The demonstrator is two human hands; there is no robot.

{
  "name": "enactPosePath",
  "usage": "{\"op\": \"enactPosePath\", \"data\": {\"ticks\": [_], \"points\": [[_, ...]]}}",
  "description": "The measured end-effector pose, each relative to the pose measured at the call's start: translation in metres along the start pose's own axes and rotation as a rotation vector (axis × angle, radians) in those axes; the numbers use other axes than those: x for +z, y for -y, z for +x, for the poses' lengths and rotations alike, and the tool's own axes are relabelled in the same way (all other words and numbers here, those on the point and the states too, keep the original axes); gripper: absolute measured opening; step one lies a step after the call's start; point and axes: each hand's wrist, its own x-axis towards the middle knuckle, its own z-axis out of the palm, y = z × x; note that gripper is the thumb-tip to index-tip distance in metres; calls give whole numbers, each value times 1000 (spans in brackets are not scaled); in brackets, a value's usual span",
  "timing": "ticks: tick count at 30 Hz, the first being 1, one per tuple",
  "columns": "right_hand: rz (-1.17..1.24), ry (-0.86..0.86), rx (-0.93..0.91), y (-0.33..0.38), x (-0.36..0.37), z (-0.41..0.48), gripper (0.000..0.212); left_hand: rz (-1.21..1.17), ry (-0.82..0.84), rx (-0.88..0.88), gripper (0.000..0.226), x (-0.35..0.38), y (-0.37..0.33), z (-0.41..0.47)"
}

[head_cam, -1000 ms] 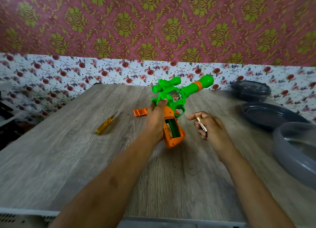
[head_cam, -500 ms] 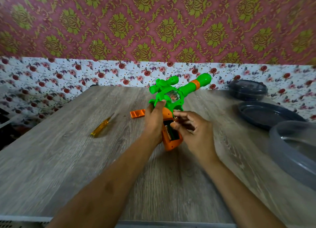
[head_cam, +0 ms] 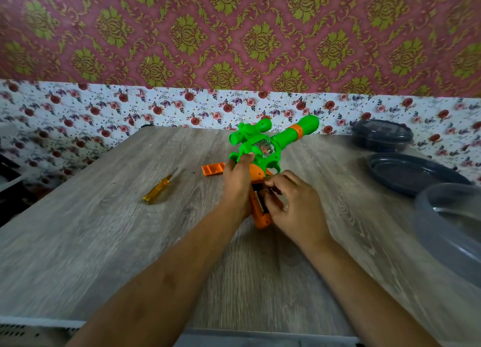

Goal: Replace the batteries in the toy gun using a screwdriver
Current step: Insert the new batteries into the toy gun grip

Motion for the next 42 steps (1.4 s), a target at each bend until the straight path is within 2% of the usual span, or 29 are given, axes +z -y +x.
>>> {"op": "enactPosePath", "data": {"ticks": [3, 5, 9, 10, 13, 15, 17, 20, 21, 24, 26, 28, 30, 33, 36, 39, 42], "points": [[-137, 35, -40, 3, 1, 0, 23, -18, 1, -44, 10, 1, -1, -3], [-126, 74, -45, 3, 2, -3, 23, -21, -27, -32, 13, 0, -4, -3], [-128, 109, -90, 6, 3, -10, 32, -69, -64, -31, 54, -5, -10, 10], [-97, 117, -93, 6, 3, -10, 35, -92, -74, -42, 51, -7, -12, 11], [179, 30, -25, 2, -1, -4, 34, -161, -72, -71, 20, -9, -19, 13], [403, -90, 96, -1, -4, 2, 25, -148, 4, -107, 13, -8, -20, 10], [567, -138, 304, -3, -5, 7, 11, -119, 90, -131, 13, -7, -18, 8], [795, -30, 697, -12, -2, 11, 7, -59, 210, -129, 19, -4, -11, 5], [866, 31, 803, -16, -2, 12, 12, -34, 238, -124, 21, -2, -7, 5], [1074, 135, 977, -19, -3, 14, 18, 9, 254, -99, 32, 0, 0, 2], [1142, 114, 975, -20, -1, 14, 11, 24, 240, -72, 35, 2, 2, -2], [1163, 66, 937, -20, 0, 13, 10, 28, 233, -14, 23, 3, 2, -6], [1193, 68, 880, -20, 1, 10, 22, 53, 223, 38, 17, 3, 1, -9], [1200, 129, 837, -18, 0, 8, 36, 120, 184, 85, 21, 0, 1, -10], [1185, 147, 830, -16, 0, 8, 42, 137, 176, 72, 19, -2, -1, -15], [1214, 144, 841, -20, -1, 10, 46, 322, 127, 62, 29, -6, -13, -8], [1239, 140, 856, -24, 0, 10, 36, 522, -26, 145, 36, -27, -31, 17]]}}
